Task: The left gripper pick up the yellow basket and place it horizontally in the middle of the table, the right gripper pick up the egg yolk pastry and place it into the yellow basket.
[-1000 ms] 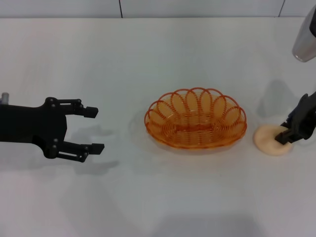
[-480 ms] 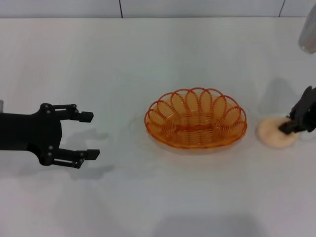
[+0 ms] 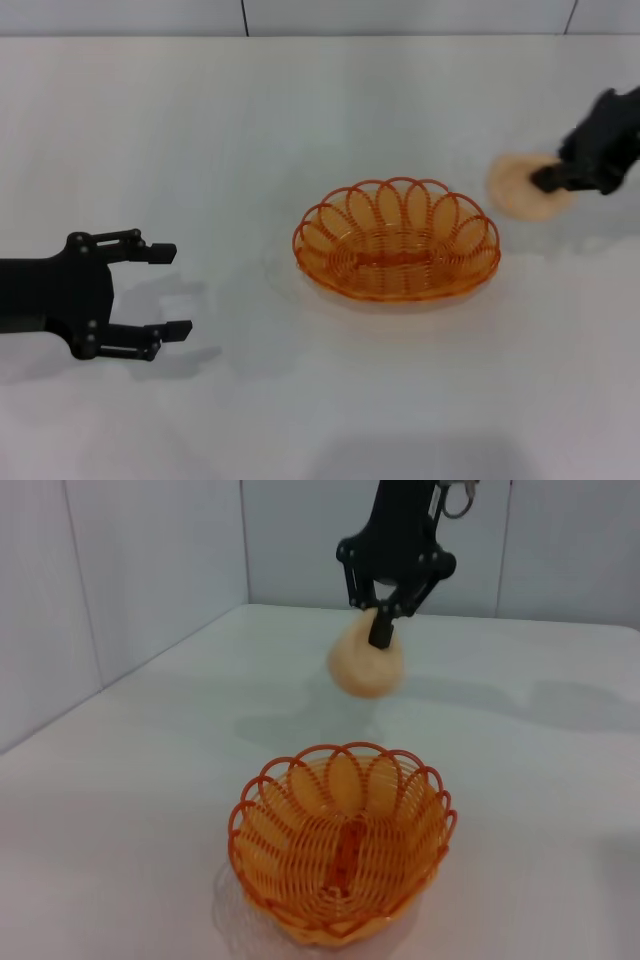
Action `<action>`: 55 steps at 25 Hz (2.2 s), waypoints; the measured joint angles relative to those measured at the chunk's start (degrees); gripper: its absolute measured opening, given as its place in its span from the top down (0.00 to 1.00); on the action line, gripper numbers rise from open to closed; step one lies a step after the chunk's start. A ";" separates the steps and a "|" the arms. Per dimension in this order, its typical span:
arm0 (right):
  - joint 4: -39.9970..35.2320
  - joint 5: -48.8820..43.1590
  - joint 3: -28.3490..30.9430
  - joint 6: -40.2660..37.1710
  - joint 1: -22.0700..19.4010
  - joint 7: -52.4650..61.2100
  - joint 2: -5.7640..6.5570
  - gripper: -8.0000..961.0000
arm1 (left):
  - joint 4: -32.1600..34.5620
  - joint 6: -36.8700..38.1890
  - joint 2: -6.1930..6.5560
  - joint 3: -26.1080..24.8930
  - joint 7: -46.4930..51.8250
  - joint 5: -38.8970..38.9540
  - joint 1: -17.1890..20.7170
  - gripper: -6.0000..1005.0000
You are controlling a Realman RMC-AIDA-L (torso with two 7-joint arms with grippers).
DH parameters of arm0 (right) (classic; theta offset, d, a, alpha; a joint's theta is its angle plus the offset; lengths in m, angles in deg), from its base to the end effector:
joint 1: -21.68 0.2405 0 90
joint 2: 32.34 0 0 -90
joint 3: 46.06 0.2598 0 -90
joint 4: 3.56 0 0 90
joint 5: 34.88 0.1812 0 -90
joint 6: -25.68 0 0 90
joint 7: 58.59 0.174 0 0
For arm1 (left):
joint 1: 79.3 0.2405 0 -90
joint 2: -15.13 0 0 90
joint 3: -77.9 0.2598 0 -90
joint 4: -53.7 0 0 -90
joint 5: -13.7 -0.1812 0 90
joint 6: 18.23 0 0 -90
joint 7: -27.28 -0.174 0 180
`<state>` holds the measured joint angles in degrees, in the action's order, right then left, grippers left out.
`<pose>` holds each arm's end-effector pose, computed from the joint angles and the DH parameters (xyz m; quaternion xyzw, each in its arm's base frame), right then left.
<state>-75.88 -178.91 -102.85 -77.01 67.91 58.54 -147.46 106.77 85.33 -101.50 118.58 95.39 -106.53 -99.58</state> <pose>0.1661 0.3666 0.0275 -0.9749 0.1534 -0.1162 0.1122 -0.2729 0.2614 0.0120 -0.9786 -0.0793 -0.1549 0.1095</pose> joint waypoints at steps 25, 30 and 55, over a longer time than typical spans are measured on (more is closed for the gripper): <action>11.57 16.77 -19.64 21.76 -1.84 -2.05 -0.71 0.88 | 0.72 -0.21 0.49 -0.03 0.27 1.63 1.09 0.15; 10.99 18.18 -19.29 21.76 -3.93 -4.17 -0.44 0.76 | 0.72 0.19 0.51 -2.14 0.09 1.61 1.08 0.15; 26.02 29.87 3.99 14.78 -12.37 -34.78 1.31 0.29 | -6.02 -0.78 3.21 -2.42 4.80 -1.00 -9.06 0.15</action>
<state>-49.85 -149.04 -98.87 -62.24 55.54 23.76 -146.15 100.75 84.55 -98.29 116.16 100.19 -107.53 -108.63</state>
